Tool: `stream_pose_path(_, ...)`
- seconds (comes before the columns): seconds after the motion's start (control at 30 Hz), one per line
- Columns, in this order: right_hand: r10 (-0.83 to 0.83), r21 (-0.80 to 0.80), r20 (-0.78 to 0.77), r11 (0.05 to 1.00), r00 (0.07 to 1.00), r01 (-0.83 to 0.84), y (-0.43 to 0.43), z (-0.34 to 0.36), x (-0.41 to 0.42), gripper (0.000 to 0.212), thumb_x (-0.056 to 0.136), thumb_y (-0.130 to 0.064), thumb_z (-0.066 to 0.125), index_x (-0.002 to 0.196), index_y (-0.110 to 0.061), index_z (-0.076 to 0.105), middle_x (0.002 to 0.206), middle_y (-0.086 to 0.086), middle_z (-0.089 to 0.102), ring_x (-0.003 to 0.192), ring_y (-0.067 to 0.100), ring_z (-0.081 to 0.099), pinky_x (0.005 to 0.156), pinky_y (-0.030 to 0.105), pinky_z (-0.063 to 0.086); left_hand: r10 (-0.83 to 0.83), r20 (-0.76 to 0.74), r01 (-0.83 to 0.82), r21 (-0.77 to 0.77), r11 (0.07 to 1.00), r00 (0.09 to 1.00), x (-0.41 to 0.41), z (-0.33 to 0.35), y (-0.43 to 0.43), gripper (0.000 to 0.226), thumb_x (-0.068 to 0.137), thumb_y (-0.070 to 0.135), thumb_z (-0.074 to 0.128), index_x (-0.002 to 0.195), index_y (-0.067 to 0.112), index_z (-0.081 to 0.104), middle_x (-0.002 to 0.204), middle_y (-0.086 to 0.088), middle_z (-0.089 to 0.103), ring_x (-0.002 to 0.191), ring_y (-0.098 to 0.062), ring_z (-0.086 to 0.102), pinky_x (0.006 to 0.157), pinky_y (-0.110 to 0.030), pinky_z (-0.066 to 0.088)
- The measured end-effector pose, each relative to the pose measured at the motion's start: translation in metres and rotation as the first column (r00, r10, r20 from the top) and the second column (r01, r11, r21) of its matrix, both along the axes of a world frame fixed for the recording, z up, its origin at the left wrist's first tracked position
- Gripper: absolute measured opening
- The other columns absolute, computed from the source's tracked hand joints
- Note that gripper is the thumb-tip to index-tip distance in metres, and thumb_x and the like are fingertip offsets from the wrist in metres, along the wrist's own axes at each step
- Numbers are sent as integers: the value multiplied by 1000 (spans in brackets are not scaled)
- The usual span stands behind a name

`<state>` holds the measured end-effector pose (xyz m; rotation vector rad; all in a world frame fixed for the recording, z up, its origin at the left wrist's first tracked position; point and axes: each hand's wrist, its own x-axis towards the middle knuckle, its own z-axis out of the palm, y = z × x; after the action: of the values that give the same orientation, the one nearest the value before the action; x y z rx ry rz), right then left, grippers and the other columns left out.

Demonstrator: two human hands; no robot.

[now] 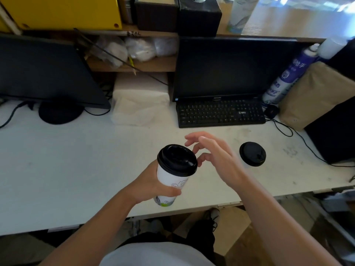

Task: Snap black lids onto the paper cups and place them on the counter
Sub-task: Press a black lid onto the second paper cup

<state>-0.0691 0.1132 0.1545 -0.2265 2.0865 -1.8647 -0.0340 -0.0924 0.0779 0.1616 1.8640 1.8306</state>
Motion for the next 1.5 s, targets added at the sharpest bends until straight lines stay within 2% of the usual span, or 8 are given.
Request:
stream_pose_path(0.27, 234, 573, -113, 809, 966, -129, -24, 22, 9, 43, 97, -45, 58, 136, -27, 60, 121, -10, 52, 104, 6, 53, 88, 23, 45, 53, -30, -54, -32, 998, 998, 3, 13, 0, 70, 63, 7, 85, 125, 23, 57, 110, 1, 74, 102, -19, 72, 81, -32, 58)
stream_pose_path(0.43, 453, 473, -109, 806, 885, -355, -21, 41, 7, 66, 82, -50, 74, 141, -25, 57, 120, -8, 50, 104, 5, 55, 83, 22, 50, -480, 163, 348, 497, 795, 862, 4, 29, -17, 54, 74, 24, 84, 122, 14, 62, 113, -5, 70, 95, -23, 69, 85, -37, 56)
stream_pose_path(0.57, 502, 276, -73, 840, 862, -466, -20, 42, 7, 74, 73, -45, 80, 141, -22, 58, 124, -3, 53, 111, 21, 57, 97, 45, 54, -652, 32, 561, 479, 675, 757, 6, 31, -21, 50, 84, 37, 77, 130, 25, 62, 123, 7, 70, 109, -11, 67, 95, -32, 52)
stream_pose_path(0.73, 471, 228, -85, 867, 878, -443, -12, 38, 6, 73, 73, -28, 87, 140, -18, 59, 128, 1, 52, 119, 23, 56, 100, 48, 52, -354, 139, 297, 317, 900, 925, 8, 38, -29, 65, 68, 12, 84, 129, 22, 61, 120, -9, 69, 109, -27, 67, 93, -44, 55)
stream_pose_path(0.97, 244, 458, -256, 883, 935, -105, -29, 41, 19, 72, 76, -63, 65, 138, -27, 59, 122, -13, 51, 113, 5, 52, 87, 19, 45, 133, -322, -220, -252, 942, 937, 18, 57, -16, 89, 59, 21, 92, 133, 42, 49, 121, 18, 66, 110, -9, 67, 89, -42, 60)
stream_pose_path(1.13, 261, 630, -421, 773, 869, 73, -44, 59, 37, 71, 79, -63, 65, 136, -20, 57, 122, -12, 43, 116, 8, 44, 90, 13, 37, 251, -398, -337, -162, 927, 882, 20, 60, -11, 86, 52, 37, 83, 130, 44, 49, 120, 23, 65, 112, -7, 65, 90, -34, 59)
stream_pose_path(1.23, 271, 582, -537, 805, 799, 118, -43, 68, 41, 70, 75, -61, 65, 127, -13, 64, 118, -5, 49, 109, 15, 50, 87, 17, 45, 268, -365, -303, -42, 952, 891, 18, 59, -12, 87, 54, 19, 86, 134, 20, 53, 121, 1, 68, 115, -26, 66, 90, -46, 58)
stream_pose_path(1.5, 318, 493, -575, 870, 754, 9, -30, 78, 25, 68, 65, -48, 74, 123, -13, 68, 115, -4, 56, 106, 11, 56, 87, 16, 45, 129, -450, -152, -16, 988, 884, 9, 72, -11, 72, 61, -19, 82, 124, 4, 56, 108, 7, 69, 107, -20, 68, 84, -22, 53)
